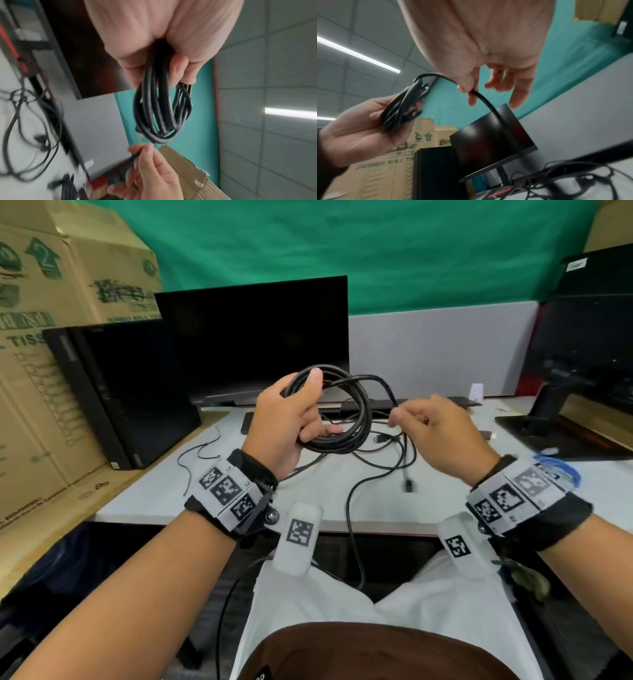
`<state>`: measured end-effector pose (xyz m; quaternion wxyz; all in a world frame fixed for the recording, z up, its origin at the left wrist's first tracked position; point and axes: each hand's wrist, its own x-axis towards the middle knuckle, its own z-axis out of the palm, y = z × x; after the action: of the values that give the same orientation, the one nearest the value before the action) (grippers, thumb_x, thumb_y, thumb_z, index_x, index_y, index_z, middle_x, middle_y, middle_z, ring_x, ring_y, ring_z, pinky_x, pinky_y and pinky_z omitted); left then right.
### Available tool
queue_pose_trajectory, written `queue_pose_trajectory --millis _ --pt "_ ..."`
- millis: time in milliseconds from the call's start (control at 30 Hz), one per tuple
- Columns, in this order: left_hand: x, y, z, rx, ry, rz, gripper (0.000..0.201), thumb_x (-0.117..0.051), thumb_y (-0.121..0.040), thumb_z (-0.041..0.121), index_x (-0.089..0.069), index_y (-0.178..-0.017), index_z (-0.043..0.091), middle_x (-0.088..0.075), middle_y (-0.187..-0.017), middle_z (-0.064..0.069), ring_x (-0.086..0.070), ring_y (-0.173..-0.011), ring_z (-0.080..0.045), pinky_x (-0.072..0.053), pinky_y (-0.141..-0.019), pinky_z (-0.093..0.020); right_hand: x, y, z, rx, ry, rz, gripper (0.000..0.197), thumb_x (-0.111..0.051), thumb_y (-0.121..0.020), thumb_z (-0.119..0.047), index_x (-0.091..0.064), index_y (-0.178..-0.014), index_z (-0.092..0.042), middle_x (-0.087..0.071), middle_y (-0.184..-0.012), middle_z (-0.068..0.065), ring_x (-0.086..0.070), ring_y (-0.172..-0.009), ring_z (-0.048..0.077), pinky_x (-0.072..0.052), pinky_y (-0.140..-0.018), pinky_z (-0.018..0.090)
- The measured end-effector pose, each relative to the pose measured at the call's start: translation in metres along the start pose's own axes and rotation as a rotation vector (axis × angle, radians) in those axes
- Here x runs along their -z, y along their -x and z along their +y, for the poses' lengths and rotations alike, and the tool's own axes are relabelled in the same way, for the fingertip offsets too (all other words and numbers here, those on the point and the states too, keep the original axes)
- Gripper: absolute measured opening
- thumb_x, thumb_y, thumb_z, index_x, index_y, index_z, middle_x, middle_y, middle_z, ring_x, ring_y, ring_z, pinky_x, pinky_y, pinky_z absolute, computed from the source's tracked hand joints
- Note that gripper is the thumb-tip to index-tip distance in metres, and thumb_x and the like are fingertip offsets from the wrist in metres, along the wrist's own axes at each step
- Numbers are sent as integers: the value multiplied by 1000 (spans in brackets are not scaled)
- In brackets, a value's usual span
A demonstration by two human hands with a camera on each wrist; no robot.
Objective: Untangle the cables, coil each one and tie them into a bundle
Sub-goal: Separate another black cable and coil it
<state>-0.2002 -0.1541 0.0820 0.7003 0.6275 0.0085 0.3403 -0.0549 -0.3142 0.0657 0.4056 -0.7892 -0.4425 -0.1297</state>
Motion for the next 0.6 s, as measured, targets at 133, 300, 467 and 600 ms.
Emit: queue_pose_trajectory --millis 133,300,467,600 --pt "-22 6 -7 126 313 -28 32 -47 -103 37 -50 -86 10 -35 -53 0 -47 -50 -16 -58 -67 -35 -4 5 -14 -131 -443 -101 36 -51 -103 -27 -73 -79 -11 -66 -68 7 -64 -63 24 -56 -59 29" --pt "-36 9 -14 44 136 127 39 -41 -105 42 -50 -86 10 -46 -66 -4 -66 -72 -21 -60 -66 -42 -1 12 -32 -222 -1117 -464 70 -28 -100 -60 -57 -133 -6 -65 -128 18 -62 -120 33 -49 -102 47" --pt "-41 16 -28 -21 -229 273 38 -39 -105 46 -55 -94 13 -70 -89 -10 -71 -83 -20 -62 -73 -45 -7 22 -41 -25 -1038 -457 34 -57 -97 -40 -74 -108 -13 -72 -117 9 -66 -116 21 -51 -100 29" --pt "-37 16 -25 107 -514 130 24 -41 -105 40 -54 -118 24 -67 -116 0 -66 -106 -23 -61 -71 -49 -11 19 -38 -139 -875 -183 14 -60 -90 0 -70 -99 -4 -77 -98 9 -72 -100 26 -59 -81 26"
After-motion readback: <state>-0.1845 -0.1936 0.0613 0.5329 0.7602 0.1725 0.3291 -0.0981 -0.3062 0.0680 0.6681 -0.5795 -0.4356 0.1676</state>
